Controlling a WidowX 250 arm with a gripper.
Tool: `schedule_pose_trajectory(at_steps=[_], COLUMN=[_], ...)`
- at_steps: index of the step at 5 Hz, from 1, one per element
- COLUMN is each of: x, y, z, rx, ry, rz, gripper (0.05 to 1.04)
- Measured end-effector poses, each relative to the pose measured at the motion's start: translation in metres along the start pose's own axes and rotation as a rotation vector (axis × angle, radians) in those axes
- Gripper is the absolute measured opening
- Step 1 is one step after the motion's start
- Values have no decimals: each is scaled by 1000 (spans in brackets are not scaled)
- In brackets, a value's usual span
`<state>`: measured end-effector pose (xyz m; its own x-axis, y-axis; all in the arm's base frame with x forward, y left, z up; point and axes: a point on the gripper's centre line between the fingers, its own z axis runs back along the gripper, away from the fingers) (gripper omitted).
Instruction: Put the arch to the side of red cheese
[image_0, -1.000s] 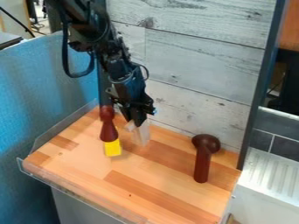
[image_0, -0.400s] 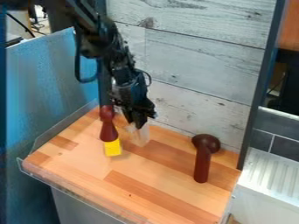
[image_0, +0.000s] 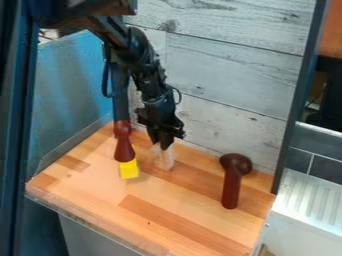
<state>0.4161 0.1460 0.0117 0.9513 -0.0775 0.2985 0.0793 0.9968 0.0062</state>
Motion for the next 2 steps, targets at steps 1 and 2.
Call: schedule_pose_trajectory(at_steps=[1,2], x=[0,2], y=[0,-3], z=[0,0], rx=[3,-2], ry=[5,-1], rz=[4,-15], gripper=[520,826])
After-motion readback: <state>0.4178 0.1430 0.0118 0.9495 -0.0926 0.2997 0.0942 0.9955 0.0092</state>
